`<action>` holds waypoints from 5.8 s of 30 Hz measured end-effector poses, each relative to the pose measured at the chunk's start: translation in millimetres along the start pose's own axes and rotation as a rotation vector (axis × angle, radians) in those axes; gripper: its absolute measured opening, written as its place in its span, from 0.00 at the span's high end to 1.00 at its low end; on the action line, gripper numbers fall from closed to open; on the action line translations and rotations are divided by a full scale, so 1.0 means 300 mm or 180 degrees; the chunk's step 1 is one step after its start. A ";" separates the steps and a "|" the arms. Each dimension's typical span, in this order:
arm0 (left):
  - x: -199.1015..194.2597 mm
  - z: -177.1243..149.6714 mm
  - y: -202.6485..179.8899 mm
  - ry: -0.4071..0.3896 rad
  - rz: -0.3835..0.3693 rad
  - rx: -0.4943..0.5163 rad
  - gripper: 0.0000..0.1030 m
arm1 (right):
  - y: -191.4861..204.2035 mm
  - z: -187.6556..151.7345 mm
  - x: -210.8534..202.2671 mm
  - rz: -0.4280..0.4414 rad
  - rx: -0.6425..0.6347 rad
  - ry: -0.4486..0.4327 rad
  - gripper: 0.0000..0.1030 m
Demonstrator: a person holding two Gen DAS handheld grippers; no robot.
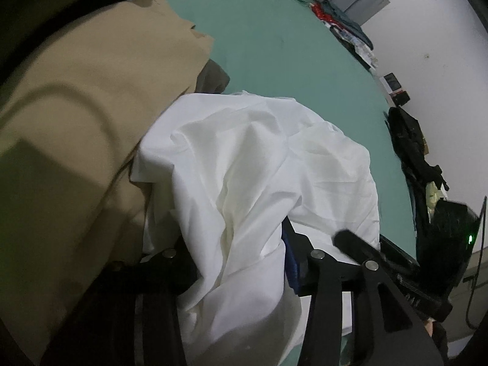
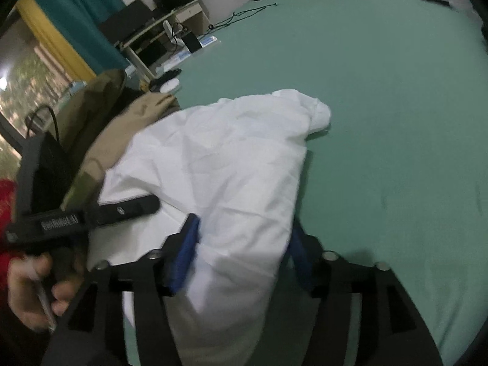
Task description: Fold large clothes
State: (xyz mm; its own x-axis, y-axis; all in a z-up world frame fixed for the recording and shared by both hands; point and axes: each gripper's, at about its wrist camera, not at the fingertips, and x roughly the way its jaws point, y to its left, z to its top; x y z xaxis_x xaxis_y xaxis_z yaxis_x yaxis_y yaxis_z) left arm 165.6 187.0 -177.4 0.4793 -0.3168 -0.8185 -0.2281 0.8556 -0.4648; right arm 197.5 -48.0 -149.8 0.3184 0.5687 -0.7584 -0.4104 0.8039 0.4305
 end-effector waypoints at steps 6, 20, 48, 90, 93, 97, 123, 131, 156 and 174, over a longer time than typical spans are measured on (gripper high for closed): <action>-0.027 -0.034 -0.043 -0.0083 0.0221 0.0100 0.53 | -0.005 -0.047 -0.091 -0.0340 -0.0206 0.0014 0.27; -0.168 -0.098 -0.018 -0.0470 0.0321 -0.0273 0.50 | -0.062 -0.128 -0.266 -0.0479 -0.0016 0.0104 0.09; -0.491 -0.353 -0.379 -0.1053 0.0873 0.0411 0.34 | -0.201 -0.249 -0.602 -0.0584 0.0185 -0.0132 0.08; -0.673 -0.523 -0.890 -0.1511 0.0631 0.0876 0.34 | -0.374 -0.322 -1.161 -0.1138 0.0221 -0.0849 0.08; -0.696 -0.527 -0.910 -0.1584 0.0591 0.0909 0.34 | -0.349 -0.316 -1.197 -0.1187 0.0160 -0.0927 0.08; -0.728 -0.532 -0.943 -0.1690 0.0584 0.0975 0.34 | -0.323 -0.306 -1.238 -0.1223 0.0099 -0.1023 0.08; -0.936 -0.606 -1.059 -0.2394 0.0658 0.1355 0.34 | -0.103 -0.254 -1.452 -0.1386 -0.0399 -0.1592 0.02; -0.988 -0.624 -1.059 -0.2578 0.0685 0.1319 0.34 | -0.027 -0.256 -1.497 -0.1395 -0.0556 -0.1738 0.02; -0.985 -0.653 -0.912 -0.2629 0.0668 0.1131 0.21 | 0.088 -0.276 -1.398 -0.1220 -0.0675 -0.1811 0.02; -0.938 -0.632 -0.861 -0.2499 0.0637 0.1061 0.21 | 0.064 -0.267 -1.331 -0.1213 -0.0652 -0.1635 0.02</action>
State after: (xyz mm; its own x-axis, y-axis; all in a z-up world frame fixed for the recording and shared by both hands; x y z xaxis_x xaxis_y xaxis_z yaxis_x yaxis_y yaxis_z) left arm -71.0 -22.5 108.9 0.9297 0.1206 -0.3480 -0.1696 0.9789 -0.1139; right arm -6.0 -273.8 122.2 0.8186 0.3029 -0.4880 -0.3264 0.9444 0.0386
